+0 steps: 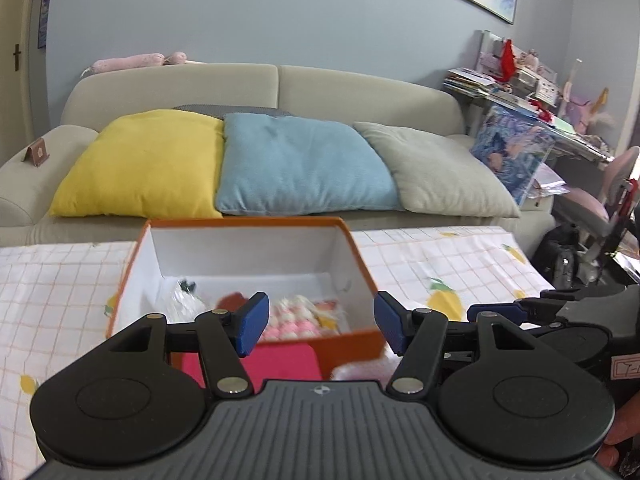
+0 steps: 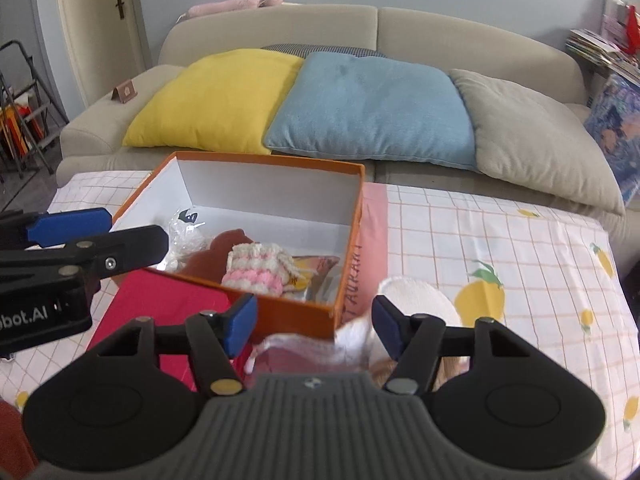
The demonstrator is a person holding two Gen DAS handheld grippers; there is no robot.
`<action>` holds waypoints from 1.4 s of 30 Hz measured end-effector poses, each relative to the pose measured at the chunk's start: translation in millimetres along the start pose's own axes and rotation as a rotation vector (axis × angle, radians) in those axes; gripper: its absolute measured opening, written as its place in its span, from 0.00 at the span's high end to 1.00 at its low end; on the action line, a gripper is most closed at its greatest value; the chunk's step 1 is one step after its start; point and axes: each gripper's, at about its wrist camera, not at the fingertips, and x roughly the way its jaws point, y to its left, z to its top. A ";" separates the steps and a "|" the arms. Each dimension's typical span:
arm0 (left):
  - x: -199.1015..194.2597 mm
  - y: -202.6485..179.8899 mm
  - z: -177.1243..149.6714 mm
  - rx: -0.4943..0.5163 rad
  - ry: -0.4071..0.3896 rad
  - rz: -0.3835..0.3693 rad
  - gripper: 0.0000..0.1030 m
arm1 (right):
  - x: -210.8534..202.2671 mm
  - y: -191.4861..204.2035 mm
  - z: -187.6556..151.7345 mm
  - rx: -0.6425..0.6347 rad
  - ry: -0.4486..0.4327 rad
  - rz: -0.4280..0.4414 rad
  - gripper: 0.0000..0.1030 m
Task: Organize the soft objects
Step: 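Move both grippers back toward the brown towel and orange fruit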
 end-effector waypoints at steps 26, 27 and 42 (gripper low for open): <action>-10.0 -53.3 -91.5 0.065 0.207 -0.127 0.32 | -47.8 -46.7 -140.5 0.138 0.087 -0.104 0.38; -8.8 -54.4 -92.2 0.064 0.207 -0.127 0.32 | -46.4 -47.4 -140.6 0.139 0.086 -0.104 0.38; 22.4 -63.9 -84.8 0.074 0.232 -0.136 0.32 | -16.1 -73.1 -128.1 0.135 0.080 -0.132 0.44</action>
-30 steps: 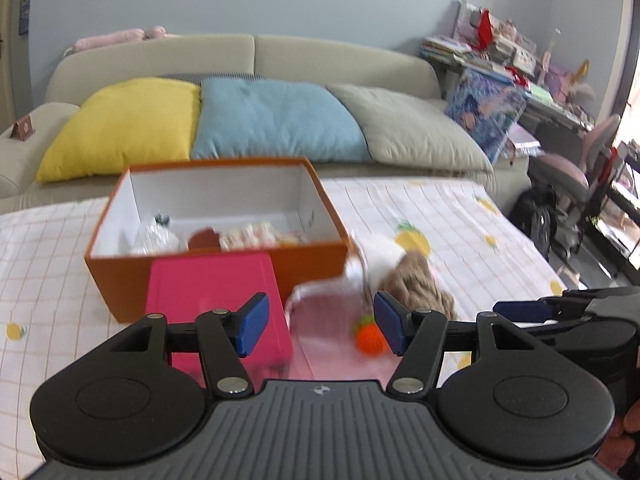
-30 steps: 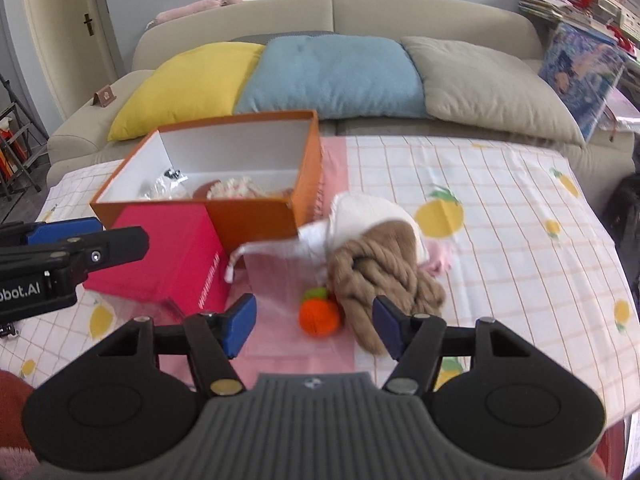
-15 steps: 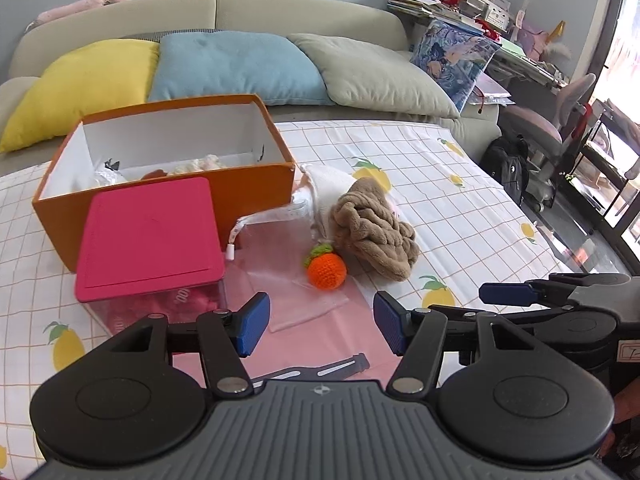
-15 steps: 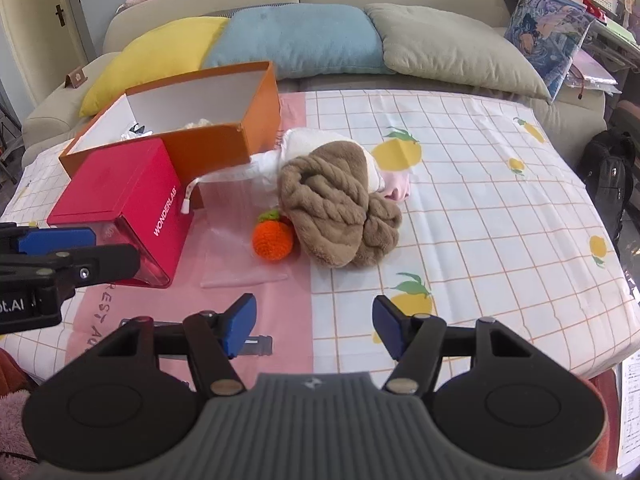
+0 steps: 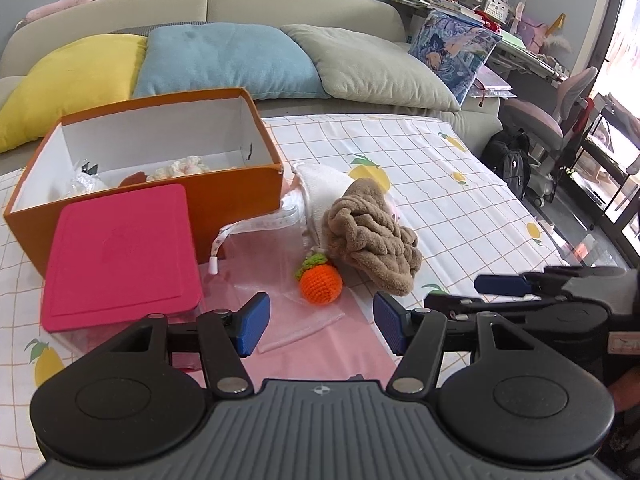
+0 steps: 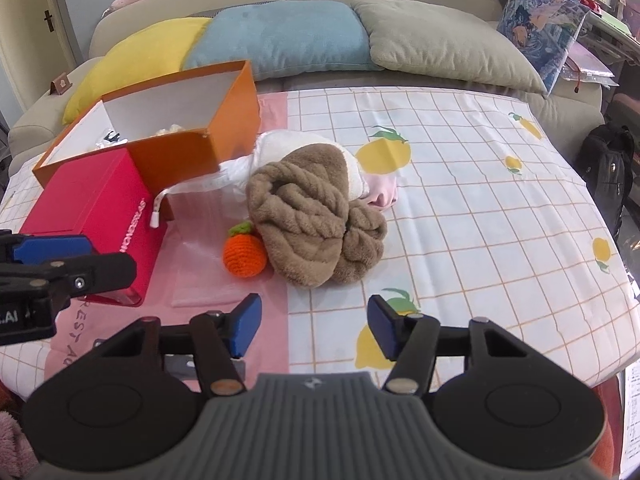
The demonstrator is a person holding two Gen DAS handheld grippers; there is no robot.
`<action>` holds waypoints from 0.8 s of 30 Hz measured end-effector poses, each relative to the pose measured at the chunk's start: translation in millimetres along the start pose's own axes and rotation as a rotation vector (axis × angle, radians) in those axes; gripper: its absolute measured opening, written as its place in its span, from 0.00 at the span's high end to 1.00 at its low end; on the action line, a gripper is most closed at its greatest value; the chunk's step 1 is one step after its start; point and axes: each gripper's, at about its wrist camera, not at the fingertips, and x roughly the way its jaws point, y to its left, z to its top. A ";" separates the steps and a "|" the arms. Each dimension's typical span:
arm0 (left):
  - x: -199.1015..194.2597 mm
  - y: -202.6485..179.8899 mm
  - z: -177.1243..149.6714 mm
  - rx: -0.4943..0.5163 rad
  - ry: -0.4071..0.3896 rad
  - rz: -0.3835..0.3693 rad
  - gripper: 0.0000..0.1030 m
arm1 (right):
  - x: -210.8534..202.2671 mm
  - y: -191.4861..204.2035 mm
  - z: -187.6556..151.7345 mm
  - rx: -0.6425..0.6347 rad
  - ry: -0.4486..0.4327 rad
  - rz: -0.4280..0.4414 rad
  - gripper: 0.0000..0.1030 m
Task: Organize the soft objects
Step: 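Move both grippers back toward the brown towel and orange fruit, then grasp the brown fuzzy towel with the right gripper while the left grasps the orange crocheted fruit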
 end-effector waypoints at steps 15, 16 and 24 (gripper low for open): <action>23.7 -3.9 14.3 0.053 0.055 0.031 0.33 | 51.9 -5.5 39.7 0.040 0.026 0.098 0.34; 24.5 -3.8 14.9 0.056 0.058 0.035 0.35 | 56.4 -2.4 41.9 0.034 0.028 0.104 0.34; 27.8 -2.6 17.8 0.071 0.072 0.055 0.40 | 93.1 11.9 50.6 -0.028 0.038 0.074 0.32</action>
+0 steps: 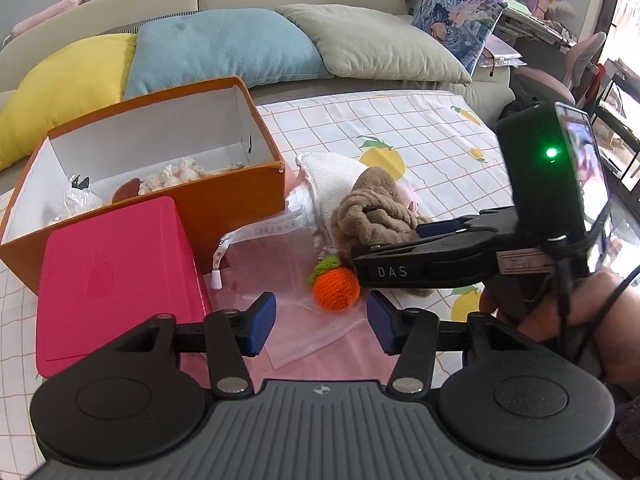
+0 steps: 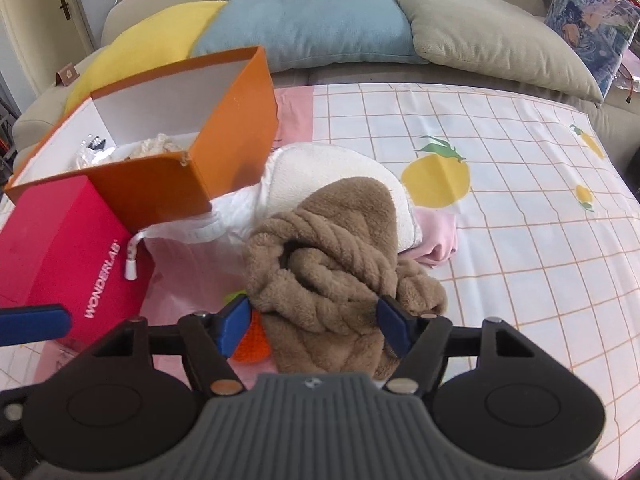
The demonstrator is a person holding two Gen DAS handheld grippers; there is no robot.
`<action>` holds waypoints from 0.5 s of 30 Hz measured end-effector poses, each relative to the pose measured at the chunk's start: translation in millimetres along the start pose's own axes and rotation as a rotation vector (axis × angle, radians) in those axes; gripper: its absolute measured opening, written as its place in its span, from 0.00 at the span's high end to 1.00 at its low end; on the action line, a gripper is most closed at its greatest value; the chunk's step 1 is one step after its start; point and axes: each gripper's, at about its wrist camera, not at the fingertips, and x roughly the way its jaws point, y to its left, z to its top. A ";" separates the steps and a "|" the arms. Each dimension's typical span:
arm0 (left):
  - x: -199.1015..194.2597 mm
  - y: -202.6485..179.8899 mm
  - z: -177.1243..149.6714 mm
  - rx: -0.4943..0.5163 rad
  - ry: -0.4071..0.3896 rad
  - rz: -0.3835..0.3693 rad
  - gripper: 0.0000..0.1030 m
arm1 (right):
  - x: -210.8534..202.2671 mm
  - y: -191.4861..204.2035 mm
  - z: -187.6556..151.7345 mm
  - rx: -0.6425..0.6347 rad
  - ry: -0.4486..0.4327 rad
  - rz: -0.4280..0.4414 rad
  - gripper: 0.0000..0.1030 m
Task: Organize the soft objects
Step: 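Grasp the brown fuzzy towel with the right gripper while the left grasps the orange crocheted fruit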
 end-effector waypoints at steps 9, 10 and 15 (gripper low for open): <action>9.4 -5.3 2.9 0.011 0.017 -0.021 0.40 | -7.3 -19.5 -5.4 0.042 -0.016 0.037 0.67; 9.9 -6.1 2.9 0.013 0.018 -0.022 0.40 | -10.9 -21.5 -6.1 0.046 -0.022 0.040 0.73; 13.3 -6.8 3.6 0.020 0.023 -0.030 0.40 | -42.8 -31.2 -9.1 0.059 -0.067 -0.002 0.81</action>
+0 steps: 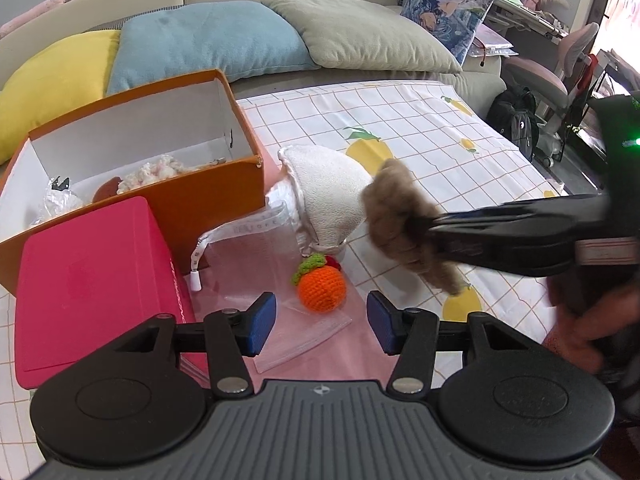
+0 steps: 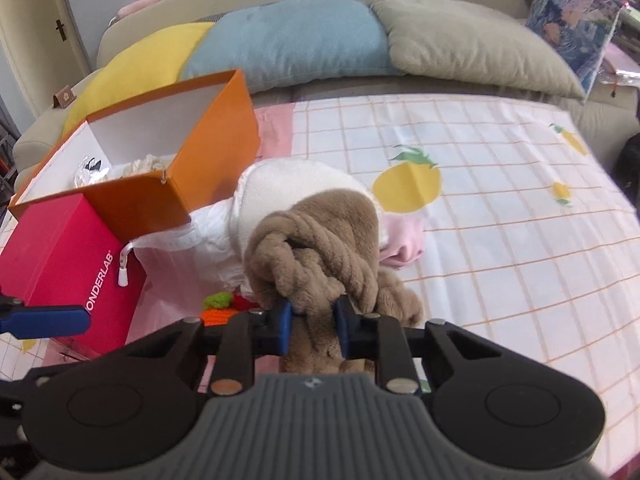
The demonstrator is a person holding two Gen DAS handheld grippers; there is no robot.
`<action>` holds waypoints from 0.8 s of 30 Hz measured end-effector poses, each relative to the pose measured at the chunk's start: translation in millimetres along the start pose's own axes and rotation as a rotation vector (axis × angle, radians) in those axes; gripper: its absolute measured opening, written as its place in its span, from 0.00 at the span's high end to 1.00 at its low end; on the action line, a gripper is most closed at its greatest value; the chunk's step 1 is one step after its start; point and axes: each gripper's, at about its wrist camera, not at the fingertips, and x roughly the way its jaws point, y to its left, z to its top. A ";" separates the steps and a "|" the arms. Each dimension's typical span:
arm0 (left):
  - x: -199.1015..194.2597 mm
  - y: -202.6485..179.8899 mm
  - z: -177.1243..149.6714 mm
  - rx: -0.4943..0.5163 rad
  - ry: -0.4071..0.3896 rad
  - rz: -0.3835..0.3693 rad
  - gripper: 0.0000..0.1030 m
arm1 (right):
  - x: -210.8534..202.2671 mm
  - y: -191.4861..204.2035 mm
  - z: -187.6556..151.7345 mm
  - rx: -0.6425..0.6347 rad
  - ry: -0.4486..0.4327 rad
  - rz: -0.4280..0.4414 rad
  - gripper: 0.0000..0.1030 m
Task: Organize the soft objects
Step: 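Grasp the brown fuzzy towel with the right gripper while the left grasps the orange crocheted fruit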
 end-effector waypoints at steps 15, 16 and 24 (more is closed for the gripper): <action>60.4 -21.4 -0.5 0.127 0.015 0.026 0.38 | -3.6 -15.3 -47.4 0.018 0.080 -0.065 0.80; 66.2 -22.3 0.4 0.132 0.016 0.037 0.38 | 0.4 -10.3 -51.1 0.000 0.085 -0.059 0.80; 100.3 -24.6 -0.1 0.178 0.071 0.081 0.38 | 3.4 -21.8 -55.9 0.082 0.082 0.009 0.79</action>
